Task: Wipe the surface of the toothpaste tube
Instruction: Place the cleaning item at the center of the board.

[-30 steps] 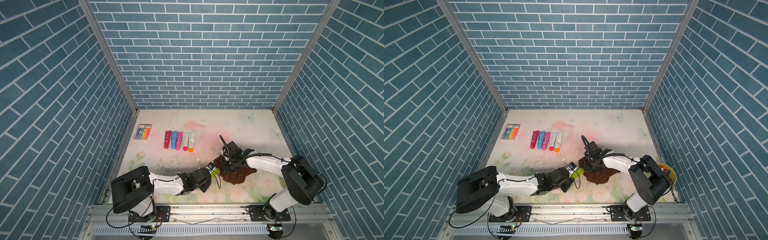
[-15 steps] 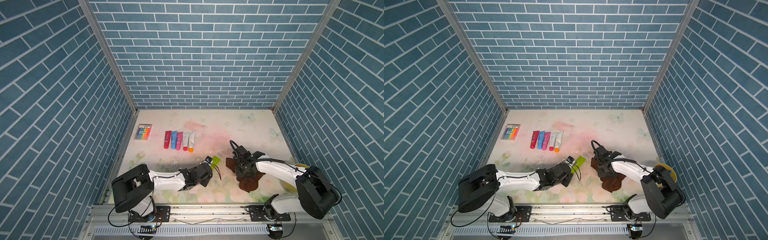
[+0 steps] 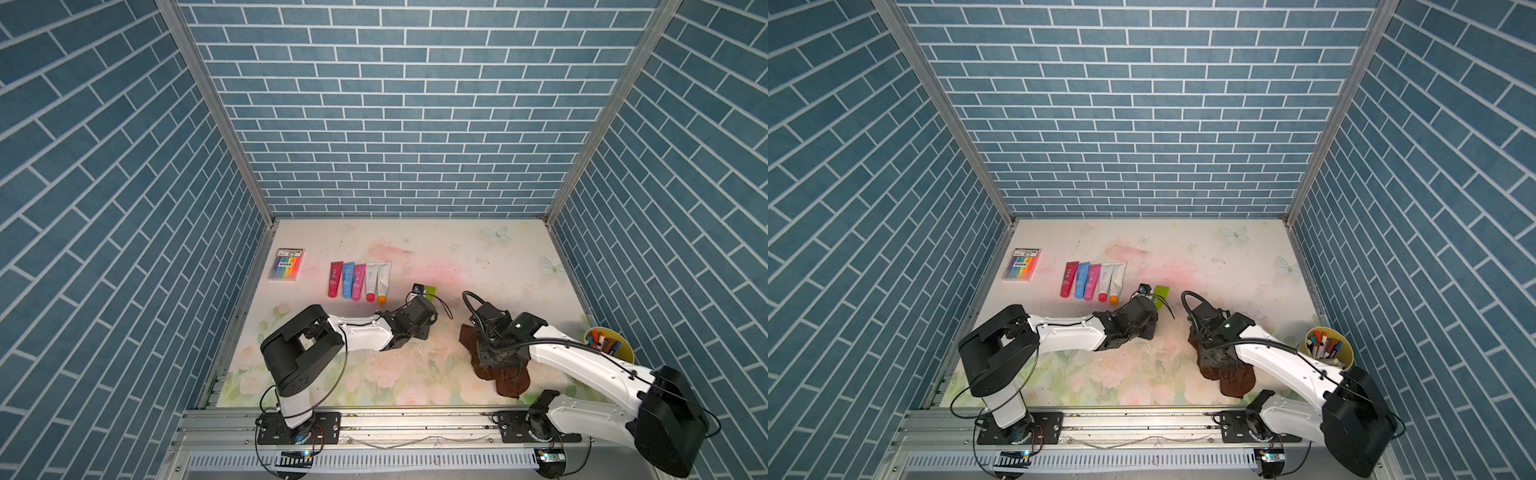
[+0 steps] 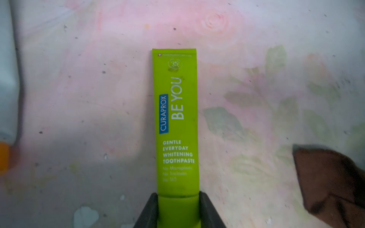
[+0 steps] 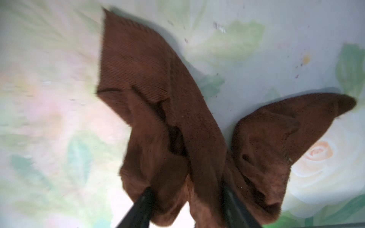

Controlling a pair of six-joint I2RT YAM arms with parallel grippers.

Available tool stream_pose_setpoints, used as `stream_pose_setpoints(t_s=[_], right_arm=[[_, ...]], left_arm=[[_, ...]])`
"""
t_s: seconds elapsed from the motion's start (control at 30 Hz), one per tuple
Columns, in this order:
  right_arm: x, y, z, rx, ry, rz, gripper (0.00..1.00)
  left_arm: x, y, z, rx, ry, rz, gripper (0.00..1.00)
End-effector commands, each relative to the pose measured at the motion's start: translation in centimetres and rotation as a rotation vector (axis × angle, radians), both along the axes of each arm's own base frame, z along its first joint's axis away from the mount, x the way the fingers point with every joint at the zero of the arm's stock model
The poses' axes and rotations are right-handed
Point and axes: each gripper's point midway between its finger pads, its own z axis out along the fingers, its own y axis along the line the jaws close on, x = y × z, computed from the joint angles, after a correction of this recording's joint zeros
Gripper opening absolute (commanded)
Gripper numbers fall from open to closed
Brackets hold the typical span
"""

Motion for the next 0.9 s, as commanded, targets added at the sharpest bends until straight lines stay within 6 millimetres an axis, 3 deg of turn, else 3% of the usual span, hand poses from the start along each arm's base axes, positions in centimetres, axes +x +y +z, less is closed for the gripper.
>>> stream_pose_setpoints(t_s=[0.0, 0.2, 0.43, 0.57, 0.67, 0.87], right_arm=[[0.2, 0.1, 1.8, 0.032, -0.043, -0.013, 0.66], [2.2, 1.3, 3.7, 0.072, -0.137, 0.029, 0.88], [4.1, -0.3, 5.0, -0.078, -0.178, 0.066, 0.93], [4.2, -0.4, 5.7, -0.046, -0.207, 0.063, 0.94], [3.8, 0.4, 5.8, 0.018, -0.178, 0.07, 0.96], [2.8, 3.3, 3.6, 0.063, 0.025, 0.148, 0.98]], left_arm=[[2.6, 1.8, 0.7, 0.001, -0.011, 0.102, 0.0], [4.5, 4.1, 1.3, 0.022, -0.011, 0.206, 0.0], [5.2, 5.1, 1.3, 0.048, -0.001, 0.276, 0.0], [5.6, 6.1, 1.5, 0.079, -0.013, 0.332, 0.0], [6.0, 6.7, 0.9, 0.1, 0.0, 0.354, 0.0], [6.3, 6.9, -0.3, 0.126, 0.019, 0.37, 0.0]])
